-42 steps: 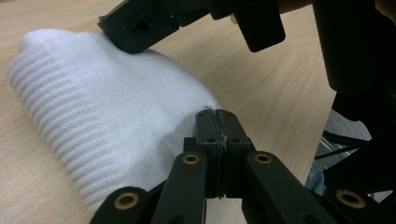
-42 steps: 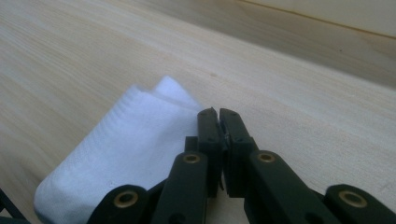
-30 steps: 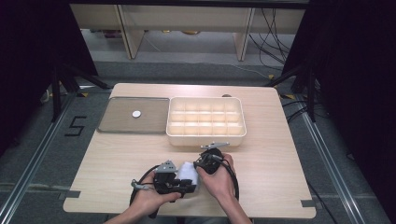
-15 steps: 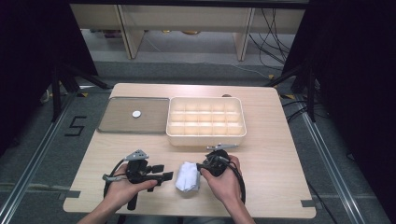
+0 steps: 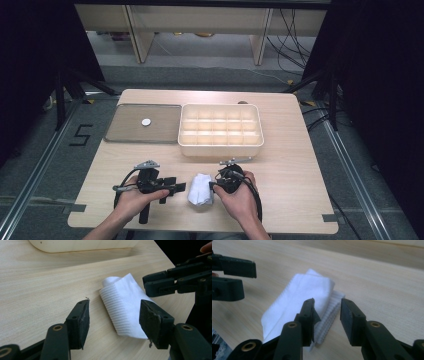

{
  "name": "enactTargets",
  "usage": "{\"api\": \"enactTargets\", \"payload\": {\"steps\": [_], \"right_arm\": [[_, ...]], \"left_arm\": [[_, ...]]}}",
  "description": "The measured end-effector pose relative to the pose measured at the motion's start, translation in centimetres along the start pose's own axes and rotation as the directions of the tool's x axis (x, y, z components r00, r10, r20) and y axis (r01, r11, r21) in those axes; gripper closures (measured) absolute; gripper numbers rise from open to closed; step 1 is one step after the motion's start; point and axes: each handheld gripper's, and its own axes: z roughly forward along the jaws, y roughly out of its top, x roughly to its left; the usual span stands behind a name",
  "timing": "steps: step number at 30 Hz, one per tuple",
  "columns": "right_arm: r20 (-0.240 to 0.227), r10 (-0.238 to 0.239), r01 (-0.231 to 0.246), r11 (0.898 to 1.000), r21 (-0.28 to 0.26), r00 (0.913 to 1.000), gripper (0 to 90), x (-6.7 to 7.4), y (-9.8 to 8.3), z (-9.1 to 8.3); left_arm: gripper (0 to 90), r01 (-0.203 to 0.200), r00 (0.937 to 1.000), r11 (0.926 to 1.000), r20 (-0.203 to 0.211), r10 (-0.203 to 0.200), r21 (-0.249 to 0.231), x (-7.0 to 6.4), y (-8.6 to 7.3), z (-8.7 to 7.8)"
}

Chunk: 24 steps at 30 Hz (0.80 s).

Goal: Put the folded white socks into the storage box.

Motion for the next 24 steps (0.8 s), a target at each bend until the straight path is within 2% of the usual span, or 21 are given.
{"api": "enactTargets", "payload": {"steps": [2, 4, 7, 8, 9, 10, 13, 15, 16, 17, 18, 20, 24], "right_arm": [[0.003, 0.006, -0.006, 1.0, 0.0, 1.0, 66.7, 0.0, -0.1, 0.3], [-0.001, -0.008, 0.008, 1.0, 0.015, 1.0, 69.0, -0.2, -0.1, 0.3], [0.024, -0.01, 0.009, 0.999, 0.037, 0.9997, 73.6, -0.4, -0.3, 0.5], [0.025, -0.003, 0.002, 0.999, 0.04, 0.9997, 74.1, -0.5, -0.4, 0.6], [0.035, 0.027, -0.029, 0.998, 0.051, 0.999, 74.4, -0.3, -0.4, 0.7], [0.019, 0.0, 0.0, 0.999, 0.046, 0.9998, 74.4, -0.5, -0.6, 0.7], [0.014, 0.006, -0.006, 0.999, 0.042, 0.9999, 74.3, -0.5, -0.7, 0.8], [0.03, 0.006, -0.006, 1.0, 0.014, 0.9995, 75.0, -0.3, -0.6, 0.1], [0.02, 0.004, -0.004, 1.0, -0.003, 0.9998, 75.0, -0.2, -0.4, -0.4], [0.027, 0.01, -0.01, 1.0, -0.019, 0.9996, 74.5, 0.0, 0.0, -0.9], [0.015, 0.003, -0.003, 0.999, -0.035, 0.9999, 72.5, 0.1, 0.3, -1.2], [0.013, 0.021, -0.021, 0.999, -0.04, 0.9997, 69.1, 0.4, 0.5, -1.1], [0.0, 0.006, -0.006, 1.0, 0.02, 1.0, 63.5, 0.5, 0.3, 0.4]], "left_arm": [[41.6, 0.003, 1.0, 1.0, 0.0, -0.003, 0.005, 0.1, 0.0, 0.2], [42.0, 0.007, 1.0, 0.9999, -0.003, -0.007, 0.012, 0.3, 0.1, 0.5], [42.7, 0.019, 0.9998, 0.9995, -0.002, -0.019, 0.024, 0.4, 0.3, 0.9], [42.8, 0.021, 0.9998, 0.9994, -0.001, -0.021, 0.026, 0.4, 0.4, 1.0], [42.9, 0.023, 0.9997, 0.9991, 0.001, -0.023, 0.035, 0.4, 0.4, 1.1], [42.9, 0.024, 0.9997, 0.9989, 0.001, -0.024, 0.041, 0.5, 0.4, 1.2], [42.9, 0.046, 0.9988, 0.9974, 0.011, -0.047, 0.056, 0.5, 0.3, 1.5], [42.9, 0.057, 0.9982, 0.9967, 0.018, -0.058, 0.059, 0.6, 0.4, 1.6], [43.0, 0.057, 0.9982, 0.9966, 0.016, -0.058, 0.058, 0.6, 0.4, 1.7], [43.1, 0.056, 0.9982, 0.9966, 0.015, -0.057, 0.06, 0.7, 0.4, 1.8], [43.2, 0.055, 0.9983, 0.9965, 0.017, -0.056, 0.063, 0.7, 0.4, 1.8], [43.2, 0.064, 0.9975, 0.9955, 0.024, -0.066, 0.07, 0.6, 0.4, 2.0], [42.9, 0.067, 0.9973, 0.9949, 0.025, -0.069, 0.076, 0.6, 0.4, 2.4]]}}
